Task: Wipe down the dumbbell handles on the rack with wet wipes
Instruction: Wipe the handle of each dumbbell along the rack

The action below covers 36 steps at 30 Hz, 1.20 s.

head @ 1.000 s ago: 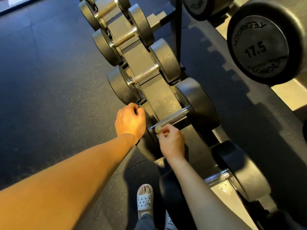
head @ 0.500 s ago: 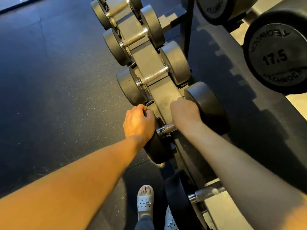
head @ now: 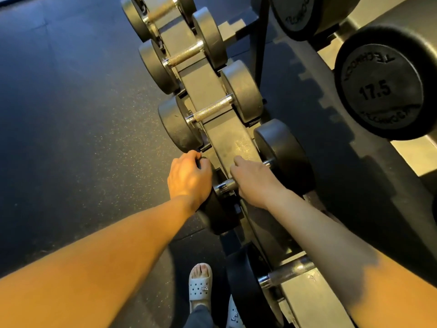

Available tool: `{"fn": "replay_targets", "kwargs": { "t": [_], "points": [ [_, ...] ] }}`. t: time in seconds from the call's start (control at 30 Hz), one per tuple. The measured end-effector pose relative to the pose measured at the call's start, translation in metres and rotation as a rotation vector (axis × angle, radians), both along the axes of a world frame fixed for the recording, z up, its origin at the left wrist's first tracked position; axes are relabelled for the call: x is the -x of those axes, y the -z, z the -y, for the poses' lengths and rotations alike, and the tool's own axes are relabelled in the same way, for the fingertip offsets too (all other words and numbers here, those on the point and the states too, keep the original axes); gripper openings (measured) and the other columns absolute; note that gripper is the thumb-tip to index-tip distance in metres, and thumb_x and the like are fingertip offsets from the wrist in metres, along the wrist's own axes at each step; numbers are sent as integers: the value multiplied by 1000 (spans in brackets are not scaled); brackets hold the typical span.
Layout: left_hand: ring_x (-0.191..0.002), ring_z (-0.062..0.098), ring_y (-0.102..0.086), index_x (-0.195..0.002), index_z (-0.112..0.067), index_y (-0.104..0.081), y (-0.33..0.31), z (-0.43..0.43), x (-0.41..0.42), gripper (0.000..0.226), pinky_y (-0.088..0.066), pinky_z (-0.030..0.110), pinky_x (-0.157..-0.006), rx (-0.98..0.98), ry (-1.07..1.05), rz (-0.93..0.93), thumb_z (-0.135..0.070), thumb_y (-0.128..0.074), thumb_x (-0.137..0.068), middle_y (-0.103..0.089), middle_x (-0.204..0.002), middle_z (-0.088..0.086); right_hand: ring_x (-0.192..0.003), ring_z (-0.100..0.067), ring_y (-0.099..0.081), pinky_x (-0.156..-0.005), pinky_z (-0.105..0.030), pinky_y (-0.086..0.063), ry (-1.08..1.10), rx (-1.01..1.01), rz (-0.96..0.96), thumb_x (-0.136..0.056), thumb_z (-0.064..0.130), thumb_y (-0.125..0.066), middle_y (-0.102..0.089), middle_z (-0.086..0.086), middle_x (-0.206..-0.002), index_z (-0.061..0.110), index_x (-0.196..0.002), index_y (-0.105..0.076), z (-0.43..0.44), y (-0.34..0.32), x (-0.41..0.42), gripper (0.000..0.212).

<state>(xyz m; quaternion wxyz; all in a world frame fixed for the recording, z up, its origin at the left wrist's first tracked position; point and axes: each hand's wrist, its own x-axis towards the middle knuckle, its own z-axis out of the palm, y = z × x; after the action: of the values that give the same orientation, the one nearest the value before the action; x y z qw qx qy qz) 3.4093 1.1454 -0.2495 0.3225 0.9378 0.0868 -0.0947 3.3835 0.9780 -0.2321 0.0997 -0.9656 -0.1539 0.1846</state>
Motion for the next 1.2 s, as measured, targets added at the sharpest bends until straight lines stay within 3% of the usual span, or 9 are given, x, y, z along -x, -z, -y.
{"fn": "replay_targets", "kwargs": {
  "t": [0.1,0.27,0.37,0.47,0.6,0.83,1.0,1.1,1.2],
  "points": [
    [-89,27,-58,-85,-26,-59,0,-1,-1,29,-54,50,-78,-27,16,19,-42,-34,-90,-61,-86,-3,-89,-11,-60,-67,-13,-40,262,-331,36,-100,16,-59,-55,4,-109,18,-108,-65,-3,13,31,10],
    [-92,27,-59,-95,-23,-61,0,-2,0,32,-55,49,-80,-39,23,22,-41,-35,-92,-64,-90,0,-86,-18,-73,-77,-33,-63,1793,-1435,-108,-99,12,-63,-73,-10,-99,8,-112,-73,-17,33,56,16],
    [-95,25,-60,-98,-26,-60,2,-3,0,28,-55,49,-83,-41,29,23,-40,-37,-96,-64,-93,-2,-97,-22,-72,-81,-31,-60,2160,-1878,-138,-96,7,-65,-73,-14,-107,3,-108,-70,-12,31,35,13],
    [-98,25,-59,-97,-26,-59,3,-4,-1,20,-55,48,-85,-43,42,16,-33,-41,-101,-65,-96,-1,-93,-19,-67,-94,-33,-55,2249,-1931,-104,-95,3,-63,-69,-10,-103,11,-105,-64,-18,36,21,13],
    [-99,25,-60,-100,-27,-61,4,-4,-1,20,-54,47,-86,-45,49,13,-32,-41,-101,-66,-99,0,-116,-28,-65,-111,-42,-46,2312,-2019,-216,-102,10,-54,-65,-12,-121,10,-137,-52,-13,39,8,35],
    [-100,24,-59,-99,-31,-55,4,-4,-1,13,-53,43,-86,-57,53,17,-30,-42,-103,-65,-100,-2,-114,-23,-61,-111,-43,-43,2260,-2014,-83,-96,15,-67,-65,-10,-124,18,-112,-68,-30,29,25,16],
    [-100,23,-60,-102,-32,-55,5,-3,-2,12,-53,40,-85,-71,56,15,-29,-43,-103,-65,-102,-1,-127,-28,-60,-118,-49,-35,2132,-2327,-276,-106,23,-52,-66,-16,-131,10,-112,-66,-22,35,15,20],
    [-99,23,-60,-100,-29,-56,7,-3,-2,14,-54,42,-85,-68,53,17,-30,-42,-102,-64,-99,-1,-119,-30,-66,-110,-45,-47,2261,-2110,-198,-100,18,-62,-69,-16,-121,9,-107,-66,-18,33,17,12],
    [-98,24,-60,-101,-27,-58,5,-4,-1,24,-55,48,-87,-63,48,15,-37,-37,-98,-65,-99,-1,-102,-18,-71,-89,-30,-58,2261,-1609,105,-94,13,-70,-74,-5,-103,13,-105,-74,-25,29,25,11]
  ]
}}
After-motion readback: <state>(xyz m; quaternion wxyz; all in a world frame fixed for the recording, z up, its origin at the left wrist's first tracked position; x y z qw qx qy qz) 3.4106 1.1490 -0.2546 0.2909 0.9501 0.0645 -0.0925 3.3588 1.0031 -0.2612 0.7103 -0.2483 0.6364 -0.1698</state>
